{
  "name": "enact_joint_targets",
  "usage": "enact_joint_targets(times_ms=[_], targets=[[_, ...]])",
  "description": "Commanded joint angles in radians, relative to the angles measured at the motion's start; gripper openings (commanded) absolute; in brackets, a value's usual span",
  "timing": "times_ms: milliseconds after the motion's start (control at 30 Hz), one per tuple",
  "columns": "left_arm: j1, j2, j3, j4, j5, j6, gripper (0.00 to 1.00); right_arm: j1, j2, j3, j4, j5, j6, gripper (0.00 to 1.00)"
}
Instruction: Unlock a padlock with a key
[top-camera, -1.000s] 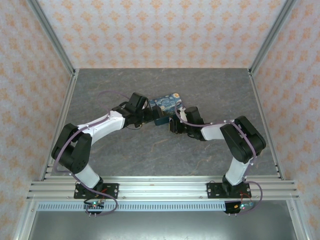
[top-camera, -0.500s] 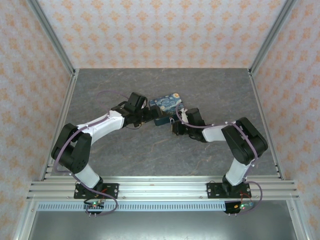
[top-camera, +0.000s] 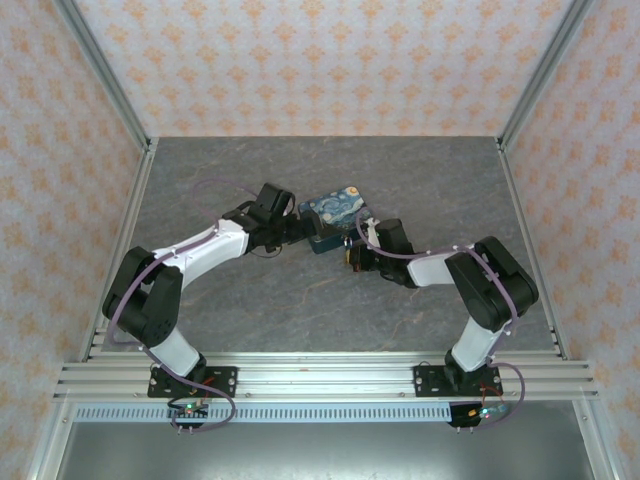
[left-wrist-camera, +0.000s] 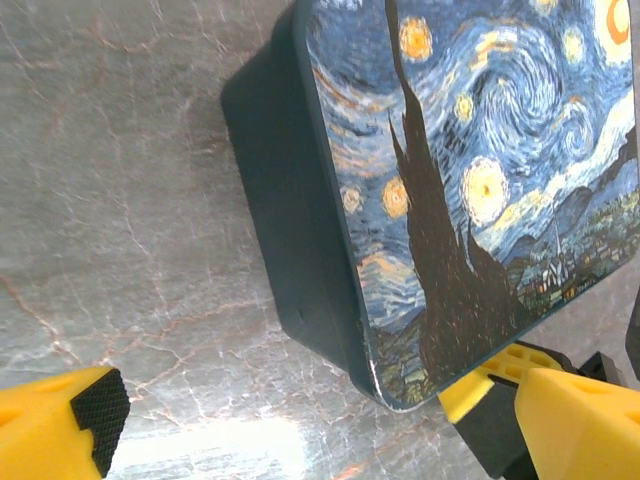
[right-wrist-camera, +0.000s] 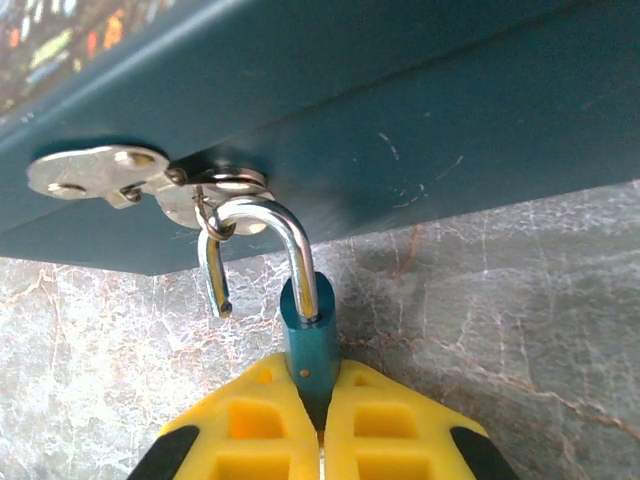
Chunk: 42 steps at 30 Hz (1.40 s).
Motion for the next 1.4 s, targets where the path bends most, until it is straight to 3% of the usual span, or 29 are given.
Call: enact_joint_targets(times_ms=[0, 167, 700, 967, 1367], targets=[[-0.01, 0.003, 0.057, -0.087, -0.12, 0.062, 1.0, -0.012, -0.015, -0.027, 0.026, 0.009, 0.043, 0.03], [-0.053, 0.04, 0.132, -0.185, -0.263, 0.123, 1.0, -0.011, -0.011, -0.036, 0.047, 0.016, 0.064, 0.02], [-0.108, 0.234, 0.282, -0.307, -0.455, 0.167, 1.0, -0.012, -0.01, -0.056, 0.093, 0.022, 0.119, 0.0], [-0.119, 0.242, 0.226, -0.275, -0.448, 0.145, 1.0, -0.012, -0.026, -0.071, 0.112, 0.038, 0.195, 0.0], [-0.127, 0.252, 0.194, -0.245, -0.415, 0.115, 1.0, 0.004, -0.006, -0.122, 0.262, 0.098, 0.493, 0.0]])
